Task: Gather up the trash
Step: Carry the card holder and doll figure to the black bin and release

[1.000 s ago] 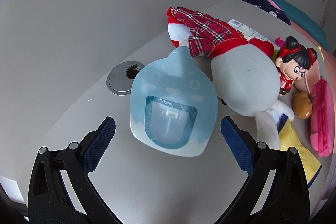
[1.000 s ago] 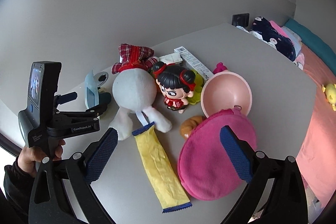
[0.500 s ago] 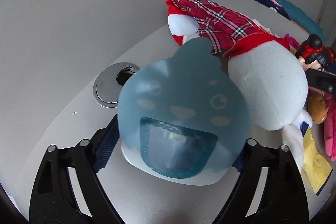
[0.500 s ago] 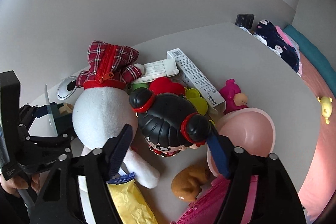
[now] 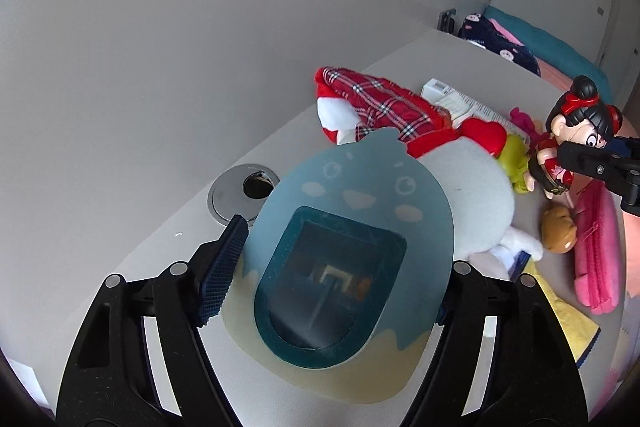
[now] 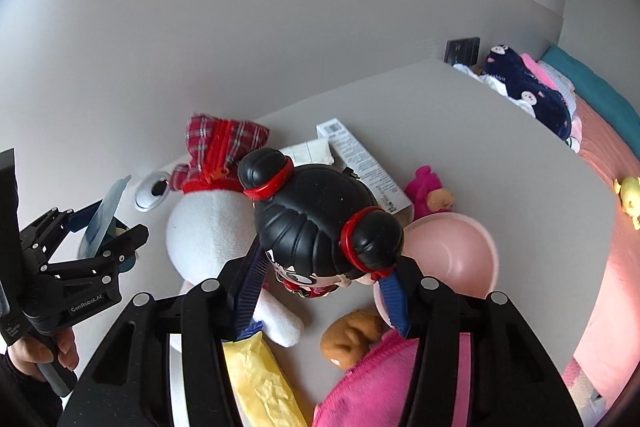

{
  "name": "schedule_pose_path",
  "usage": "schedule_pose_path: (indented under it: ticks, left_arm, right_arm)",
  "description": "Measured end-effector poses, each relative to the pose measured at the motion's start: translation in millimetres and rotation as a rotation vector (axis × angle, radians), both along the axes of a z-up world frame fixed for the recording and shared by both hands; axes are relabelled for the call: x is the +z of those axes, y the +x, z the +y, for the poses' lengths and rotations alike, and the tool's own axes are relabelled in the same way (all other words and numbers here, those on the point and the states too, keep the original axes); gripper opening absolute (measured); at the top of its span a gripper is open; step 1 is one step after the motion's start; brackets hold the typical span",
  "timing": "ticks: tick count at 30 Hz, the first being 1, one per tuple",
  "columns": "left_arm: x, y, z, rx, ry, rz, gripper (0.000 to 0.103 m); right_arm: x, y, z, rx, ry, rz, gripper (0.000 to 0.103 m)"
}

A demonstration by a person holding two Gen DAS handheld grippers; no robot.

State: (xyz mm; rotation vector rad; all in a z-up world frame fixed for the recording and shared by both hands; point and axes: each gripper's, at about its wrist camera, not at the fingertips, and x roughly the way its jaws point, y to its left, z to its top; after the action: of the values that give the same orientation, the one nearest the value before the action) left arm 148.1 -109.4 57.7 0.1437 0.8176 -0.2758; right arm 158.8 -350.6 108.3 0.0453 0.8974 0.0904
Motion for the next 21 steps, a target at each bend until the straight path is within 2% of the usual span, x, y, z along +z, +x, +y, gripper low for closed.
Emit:
schedule_pose_path:
  ticks: [7, 13, 21]
  left_arm:
    - [34, -21, -31, -0.036, -0.011, -0.055, 0.073]
    - [56, -45, -79, -0.109, -0.026, -0.081, 0.073]
    - [73, -73, -198, -0.316, -0.032, -0.085, 0.073]
  right_arm:
    - [33, -30, -32, -0.015, 0.031, -0.063, 0.054]
    - [47, -62, -85, -0.057, 0.05, -0.087, 0.054]
    - [54, -122, -189, -0.185, 0.051, -0.094, 0.054]
